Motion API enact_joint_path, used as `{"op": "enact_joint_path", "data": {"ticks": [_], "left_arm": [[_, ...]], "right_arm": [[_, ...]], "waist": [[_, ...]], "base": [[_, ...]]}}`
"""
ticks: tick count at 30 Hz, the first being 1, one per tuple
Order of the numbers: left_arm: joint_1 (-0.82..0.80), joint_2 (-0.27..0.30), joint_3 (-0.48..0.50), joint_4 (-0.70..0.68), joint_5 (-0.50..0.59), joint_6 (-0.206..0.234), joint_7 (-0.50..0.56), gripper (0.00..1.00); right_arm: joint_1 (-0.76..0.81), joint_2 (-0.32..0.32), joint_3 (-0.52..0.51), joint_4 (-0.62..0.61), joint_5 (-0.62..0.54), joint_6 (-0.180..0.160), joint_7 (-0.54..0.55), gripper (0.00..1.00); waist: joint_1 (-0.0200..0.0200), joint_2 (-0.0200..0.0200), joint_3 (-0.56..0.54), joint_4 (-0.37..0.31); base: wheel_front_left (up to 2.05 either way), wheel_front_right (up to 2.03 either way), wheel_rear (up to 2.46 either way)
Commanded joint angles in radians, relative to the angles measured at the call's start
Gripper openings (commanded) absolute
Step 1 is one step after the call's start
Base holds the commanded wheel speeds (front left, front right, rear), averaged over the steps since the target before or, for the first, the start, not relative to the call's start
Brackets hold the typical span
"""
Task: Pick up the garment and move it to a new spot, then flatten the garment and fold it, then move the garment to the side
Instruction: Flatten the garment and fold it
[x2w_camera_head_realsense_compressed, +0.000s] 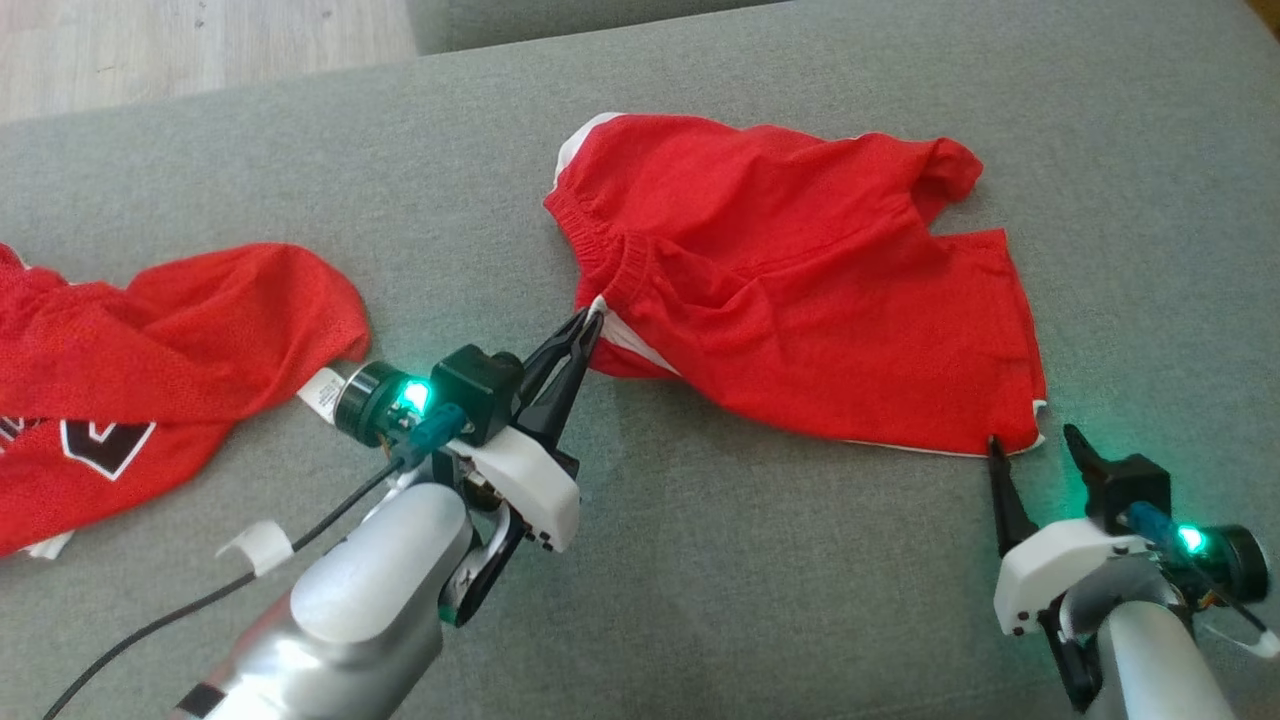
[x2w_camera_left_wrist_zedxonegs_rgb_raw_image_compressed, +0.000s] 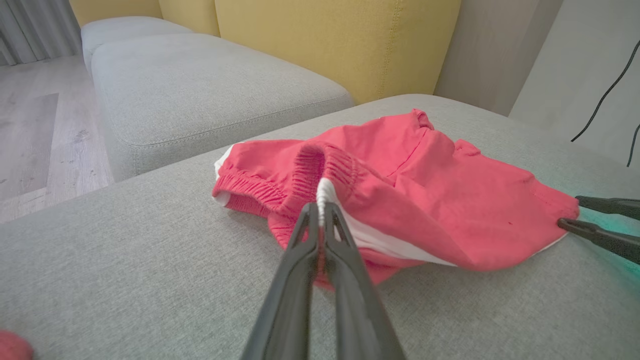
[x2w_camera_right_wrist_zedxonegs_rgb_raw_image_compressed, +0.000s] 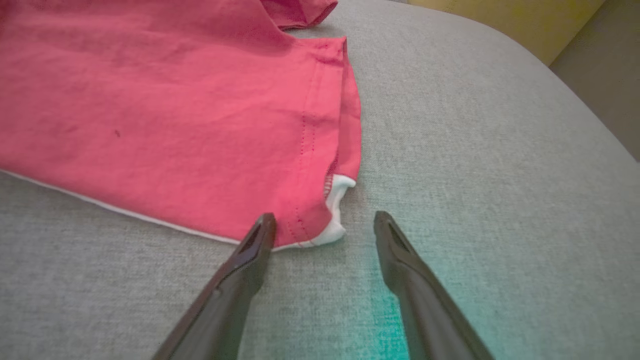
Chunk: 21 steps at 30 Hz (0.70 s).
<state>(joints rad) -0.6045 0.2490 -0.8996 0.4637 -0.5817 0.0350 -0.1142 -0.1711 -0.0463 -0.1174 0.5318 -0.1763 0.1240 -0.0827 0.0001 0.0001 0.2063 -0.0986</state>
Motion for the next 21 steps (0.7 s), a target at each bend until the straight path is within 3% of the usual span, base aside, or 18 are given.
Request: {"op": "enact_joint_path", "data": {"ticks": [1, 9, 10, 11, 13, 14, 21], "left_arm": [[-0.023, 0.028, 0.034, -0.032, -0.012, 0.004, 0.001, 0.00], [-0.027, 0.028, 0.029, -0.034, -0.015, 0.005, 0.000, 0.00], [-0.027, 0.028, 0.028, -0.033, -0.016, 0.005, 0.000, 0.00], [-0.027, 0.028, 0.027, -0.033, -0.016, 0.006, 0.000, 0.00], [-0.028, 0.028, 0.026, -0.033, -0.017, 0.006, -0.001, 0.00], [-0.028, 0.029, 0.025, -0.033, -0.017, 0.006, -0.001, 0.00], [-0.019, 0.034, 0.030, -0.032, -0.026, 0.012, -0.017, 0.00]], "right_arm": [[-0.005, -0.004, 0.017, -0.023, 0.000, 0.007, 0.003, 1.00], [-0.014, -0.004, 0.035, -0.008, 0.029, 0.007, 0.003, 1.00], [-0.015, -0.004, 0.037, -0.004, 0.035, 0.007, 0.005, 0.88], [-0.016, -0.004, 0.039, 0.000, 0.043, 0.007, 0.008, 0.60], [-0.019, -0.004, 0.043, 0.009, 0.056, 0.007, 0.015, 0.15], [-0.022, -0.004, 0.045, 0.013, 0.067, 0.007, 0.018, 0.00], [-0.036, -0.004, 0.061, 0.022, 0.115, 0.007, 0.007, 0.00]], "waist": [[-0.0001, -0.0001, 0.000, 0.000], [-0.0001, -0.0001, 0.000, 0.000], [-0.0001, -0.0001, -0.001, 0.000], [-0.0001, -0.0001, -0.002, 0.000], [-0.0001, -0.0001, -0.002, 0.000], [-0.0001, -0.0001, -0.002, 0.001], [-0.0001, -0.0001, -0.016, 0.003]], "base": [[0.00, 0.00, 0.00], [0.00, 0.00, 0.00], [0.00, 0.00, 0.00], [0.00, 0.00, 0.00], [0.00, 0.00, 0.00], [0.00, 0.00, 0.00], [0.00, 0.00, 0.00]]}}
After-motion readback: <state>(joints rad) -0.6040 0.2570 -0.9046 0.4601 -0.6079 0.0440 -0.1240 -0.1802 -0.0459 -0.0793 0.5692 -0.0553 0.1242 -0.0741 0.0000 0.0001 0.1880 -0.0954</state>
